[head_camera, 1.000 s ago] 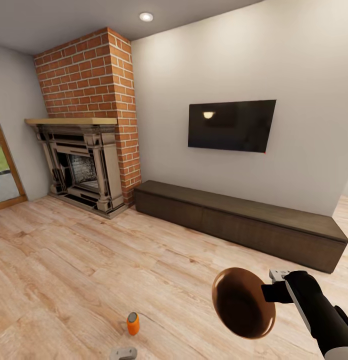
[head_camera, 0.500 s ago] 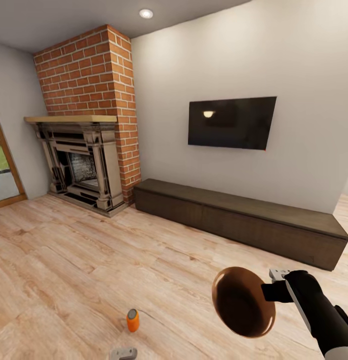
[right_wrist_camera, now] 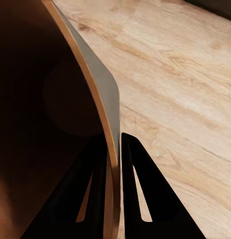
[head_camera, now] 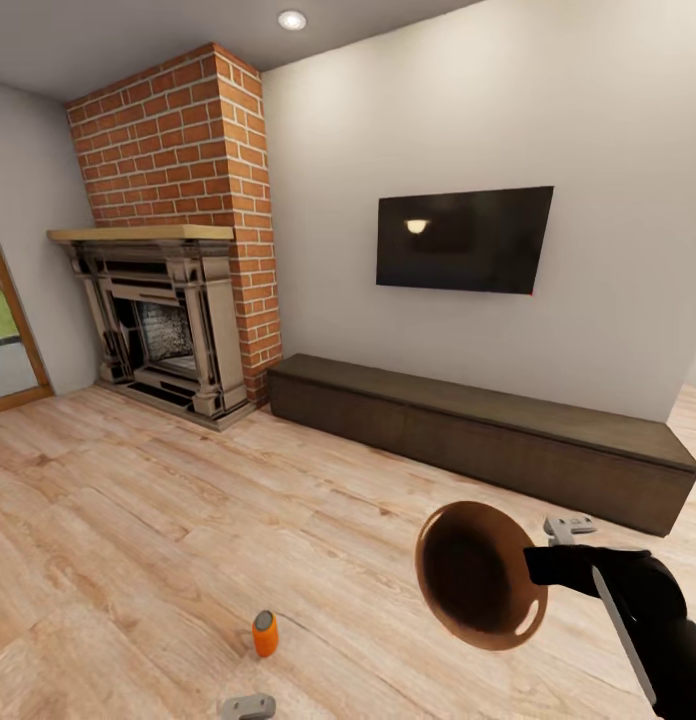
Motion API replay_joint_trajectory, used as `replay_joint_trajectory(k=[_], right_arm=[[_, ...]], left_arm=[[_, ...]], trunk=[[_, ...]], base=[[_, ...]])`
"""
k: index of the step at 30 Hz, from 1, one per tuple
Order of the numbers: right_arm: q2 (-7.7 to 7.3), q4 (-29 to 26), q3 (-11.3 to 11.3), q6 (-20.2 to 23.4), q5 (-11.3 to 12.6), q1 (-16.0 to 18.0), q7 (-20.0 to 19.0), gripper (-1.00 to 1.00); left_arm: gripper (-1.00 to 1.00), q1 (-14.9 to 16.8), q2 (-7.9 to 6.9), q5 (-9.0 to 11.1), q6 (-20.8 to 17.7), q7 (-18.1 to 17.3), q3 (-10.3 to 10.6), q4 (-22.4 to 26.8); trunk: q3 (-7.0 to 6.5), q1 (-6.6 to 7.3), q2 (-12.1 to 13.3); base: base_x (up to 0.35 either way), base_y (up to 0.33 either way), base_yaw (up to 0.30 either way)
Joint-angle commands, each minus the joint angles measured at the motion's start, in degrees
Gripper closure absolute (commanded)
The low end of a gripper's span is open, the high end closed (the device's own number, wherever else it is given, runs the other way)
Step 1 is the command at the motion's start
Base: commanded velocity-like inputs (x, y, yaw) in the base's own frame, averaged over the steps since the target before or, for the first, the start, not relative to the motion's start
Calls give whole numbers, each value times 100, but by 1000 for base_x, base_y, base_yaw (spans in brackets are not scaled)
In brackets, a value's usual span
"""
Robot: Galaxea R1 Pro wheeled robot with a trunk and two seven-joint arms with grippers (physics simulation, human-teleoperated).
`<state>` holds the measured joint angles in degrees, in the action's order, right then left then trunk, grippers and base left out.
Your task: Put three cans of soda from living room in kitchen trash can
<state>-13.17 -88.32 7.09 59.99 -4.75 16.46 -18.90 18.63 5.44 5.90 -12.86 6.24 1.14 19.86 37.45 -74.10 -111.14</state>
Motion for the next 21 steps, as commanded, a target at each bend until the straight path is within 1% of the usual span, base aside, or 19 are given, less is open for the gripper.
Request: replay_joint_trajectory(k=[1, 3, 6, 9, 21], right_arm=[[18, -34, 87, 1, -19, -10, -25, 100], [78, -97, 400, 1, -23, -36, -26, 100], [106, -123, 551, 1, -24, -47, -26, 100], [117, -138, 592, 1, -25, -55, -26, 100], [136, -174, 571, 1, -19, -63, -26, 100]], left_arm=[[-100, 0, 0, 0, 1, 0, 0, 0], [-100, 0, 9, -1, 2, 0, 0, 0], [-100, 0, 16, -1, 20, 0, 0, 0], [-100, 0, 20, -1, 50, 0, 0, 0], [-100, 0, 27, -1, 72, -2, 9, 0]], trunk=[[18, -22, -42], [54, -66, -122], [107, -132, -242], [161, -198, -363], [377, -462, -844]], base=[[0, 0, 0], [0, 0, 0], [0, 0, 0], [0, 0, 0], [0, 0, 0]])
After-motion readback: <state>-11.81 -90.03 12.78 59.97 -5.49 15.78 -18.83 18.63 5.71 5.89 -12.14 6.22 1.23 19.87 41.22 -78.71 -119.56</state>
